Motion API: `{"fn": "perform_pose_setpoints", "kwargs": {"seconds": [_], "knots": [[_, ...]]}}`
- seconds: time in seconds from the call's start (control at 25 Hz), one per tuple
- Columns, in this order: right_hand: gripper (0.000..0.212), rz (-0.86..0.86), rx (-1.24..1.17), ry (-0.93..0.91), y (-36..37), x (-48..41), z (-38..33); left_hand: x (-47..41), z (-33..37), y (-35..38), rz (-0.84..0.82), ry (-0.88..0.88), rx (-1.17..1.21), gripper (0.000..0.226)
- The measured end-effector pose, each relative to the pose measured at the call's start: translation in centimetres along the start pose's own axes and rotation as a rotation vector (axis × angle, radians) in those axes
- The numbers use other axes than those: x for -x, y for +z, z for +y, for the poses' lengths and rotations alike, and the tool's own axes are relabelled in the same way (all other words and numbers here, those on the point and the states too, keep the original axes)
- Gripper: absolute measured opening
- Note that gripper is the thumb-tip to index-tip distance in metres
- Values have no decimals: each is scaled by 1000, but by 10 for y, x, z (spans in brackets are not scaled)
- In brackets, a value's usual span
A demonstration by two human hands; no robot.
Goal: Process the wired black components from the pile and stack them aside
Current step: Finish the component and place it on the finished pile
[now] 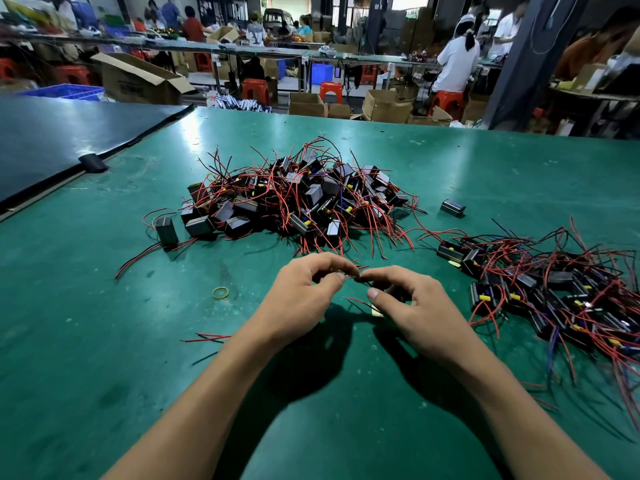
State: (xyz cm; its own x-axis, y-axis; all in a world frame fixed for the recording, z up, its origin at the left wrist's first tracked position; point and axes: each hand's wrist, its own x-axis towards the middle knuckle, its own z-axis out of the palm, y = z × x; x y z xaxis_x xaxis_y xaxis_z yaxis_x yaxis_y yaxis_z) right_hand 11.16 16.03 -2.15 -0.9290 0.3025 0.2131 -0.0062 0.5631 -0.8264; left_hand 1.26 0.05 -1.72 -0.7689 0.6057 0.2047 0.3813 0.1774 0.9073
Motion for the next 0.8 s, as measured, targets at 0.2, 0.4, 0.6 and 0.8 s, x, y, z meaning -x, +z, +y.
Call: {"fn": "perform_pose_setpoints", "kwargs": {"seconds": [0.2,0.4,0.6,0.8], "knots": [[6,73,-114,-34,5,1,-2,0,1,2,60,24,4,11],[11,90,-123,-57,9,2,-1,2,4,4,82,22,1,9],[11,92,-143,-41,10,2,-1,3,5,5,69,-9,34,9],[7,98,-173,2,9,1,-3,3,5,4,46,-58,126,11]]}}
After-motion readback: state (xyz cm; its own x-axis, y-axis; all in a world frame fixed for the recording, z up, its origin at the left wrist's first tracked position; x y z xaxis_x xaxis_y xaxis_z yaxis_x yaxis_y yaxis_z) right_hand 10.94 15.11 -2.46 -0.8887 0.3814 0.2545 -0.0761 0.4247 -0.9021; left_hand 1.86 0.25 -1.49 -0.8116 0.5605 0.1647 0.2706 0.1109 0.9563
